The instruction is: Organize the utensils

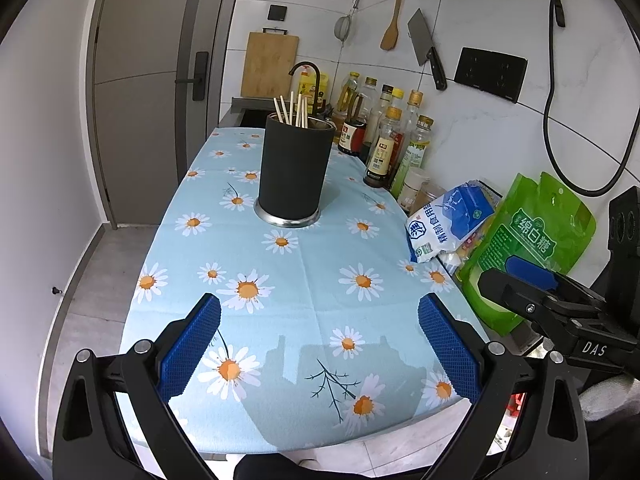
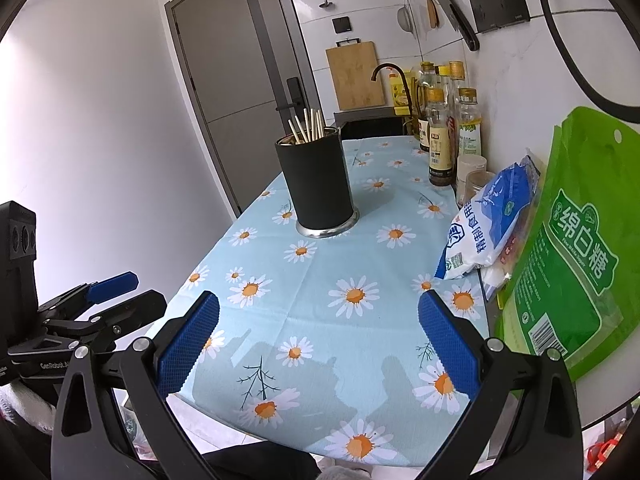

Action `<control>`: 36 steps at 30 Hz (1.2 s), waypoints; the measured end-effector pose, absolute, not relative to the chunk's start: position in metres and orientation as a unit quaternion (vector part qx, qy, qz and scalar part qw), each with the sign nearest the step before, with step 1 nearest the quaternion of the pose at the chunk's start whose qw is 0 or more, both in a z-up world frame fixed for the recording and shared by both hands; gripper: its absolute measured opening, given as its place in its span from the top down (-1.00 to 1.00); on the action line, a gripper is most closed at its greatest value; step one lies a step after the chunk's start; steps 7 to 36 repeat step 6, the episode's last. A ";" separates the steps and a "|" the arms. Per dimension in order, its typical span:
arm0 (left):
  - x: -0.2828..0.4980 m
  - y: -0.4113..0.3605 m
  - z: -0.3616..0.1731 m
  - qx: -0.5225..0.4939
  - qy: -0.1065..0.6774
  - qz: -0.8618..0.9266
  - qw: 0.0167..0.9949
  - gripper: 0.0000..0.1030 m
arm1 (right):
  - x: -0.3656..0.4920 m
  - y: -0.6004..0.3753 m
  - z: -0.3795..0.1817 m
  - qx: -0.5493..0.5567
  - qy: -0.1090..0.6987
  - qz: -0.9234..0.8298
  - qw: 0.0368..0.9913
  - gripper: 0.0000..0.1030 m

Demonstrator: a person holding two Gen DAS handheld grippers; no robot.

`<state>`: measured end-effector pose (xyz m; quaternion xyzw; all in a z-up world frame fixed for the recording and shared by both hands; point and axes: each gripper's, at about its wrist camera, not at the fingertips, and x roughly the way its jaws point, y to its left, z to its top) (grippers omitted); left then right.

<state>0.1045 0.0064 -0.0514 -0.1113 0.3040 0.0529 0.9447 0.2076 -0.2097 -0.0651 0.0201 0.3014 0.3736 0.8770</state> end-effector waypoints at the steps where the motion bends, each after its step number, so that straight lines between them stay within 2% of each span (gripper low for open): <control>1: 0.105 0.006 -0.052 -0.111 0.304 0.053 0.945 -0.87 | 0.208 -0.210 -0.066 0.021 0.303 0.373 0.877 -0.91; 36: 0.106 0.006 -0.053 -0.106 0.308 0.050 0.944 -0.87 | 0.206 -0.212 -0.066 0.025 0.304 0.368 0.878 -0.91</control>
